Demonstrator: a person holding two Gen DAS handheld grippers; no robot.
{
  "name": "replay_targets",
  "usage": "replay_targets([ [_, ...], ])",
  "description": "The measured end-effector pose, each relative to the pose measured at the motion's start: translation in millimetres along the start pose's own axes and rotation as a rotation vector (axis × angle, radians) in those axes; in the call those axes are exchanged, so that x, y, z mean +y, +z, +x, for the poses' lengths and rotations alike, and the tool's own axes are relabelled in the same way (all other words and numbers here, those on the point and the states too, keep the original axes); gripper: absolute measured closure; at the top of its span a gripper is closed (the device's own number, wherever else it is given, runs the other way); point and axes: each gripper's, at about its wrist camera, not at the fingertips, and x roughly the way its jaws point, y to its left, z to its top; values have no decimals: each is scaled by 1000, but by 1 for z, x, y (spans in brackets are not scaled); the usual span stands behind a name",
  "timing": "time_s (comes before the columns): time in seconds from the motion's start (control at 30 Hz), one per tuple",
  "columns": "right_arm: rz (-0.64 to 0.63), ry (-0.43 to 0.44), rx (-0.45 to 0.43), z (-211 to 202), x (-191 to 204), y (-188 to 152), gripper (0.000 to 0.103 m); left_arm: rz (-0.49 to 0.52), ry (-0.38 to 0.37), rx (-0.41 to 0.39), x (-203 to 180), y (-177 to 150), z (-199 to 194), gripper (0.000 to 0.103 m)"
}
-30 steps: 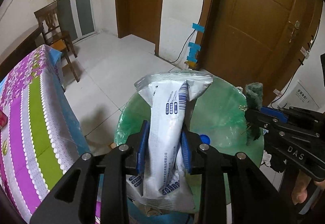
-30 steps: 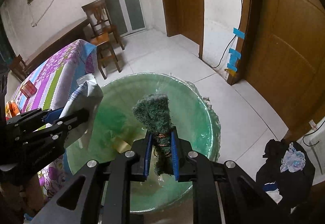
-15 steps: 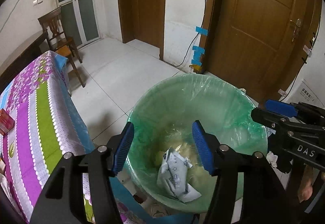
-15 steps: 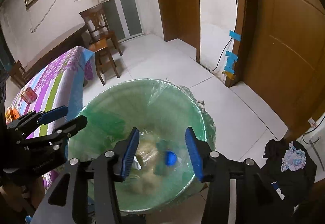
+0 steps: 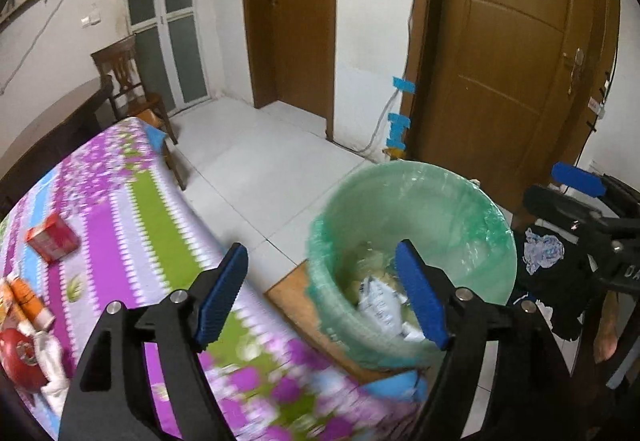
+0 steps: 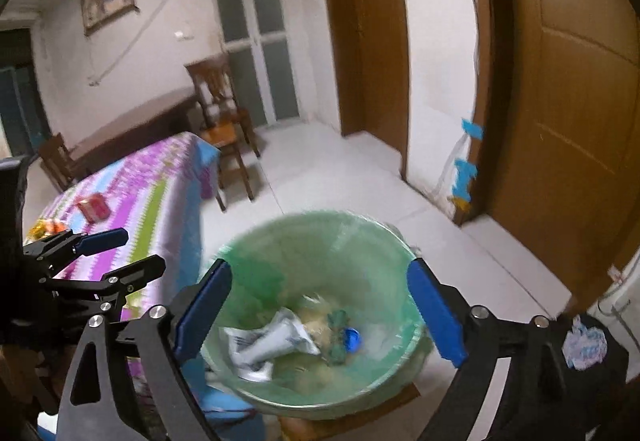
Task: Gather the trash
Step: 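Grasp the gold wrapper with the left tool while the right tool grasps the white cloth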
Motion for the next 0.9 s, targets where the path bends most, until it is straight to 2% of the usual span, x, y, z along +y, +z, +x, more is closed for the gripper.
replay_targets([
  [0.1,-42,87,-46,-13,36,5,10,0,8,-21,24,-11,-26,30],
  [0.23,-108,184,-41,-16,82,7,9,-4,34,-21,69,-27,-57,30],
  [0.33,-155,241,-20,-9,115,6,9,-43,105,-7,129,-42,-80,30],
  [0.43,-190,281,8,0,147,3,9,-130,166,34,196,-54,-93,30],
  [0.53,-217,310,33,13,174,2,9,-281,268,85,289,-67,-107,30],
  [0.63,-238,343,52,25,203,2,9,-397,361,112,360,-74,-118,30],
  [0.77,-265,394,78,45,241,2,9,-492,366,207,421,-87,-109,30],
  [0.83,-288,415,90,53,263,0,9,-513,396,277,441,-93,-96,30],
  [0.9,-303,432,103,60,280,-2,9,-514,386,340,447,-98,-83,30],
])
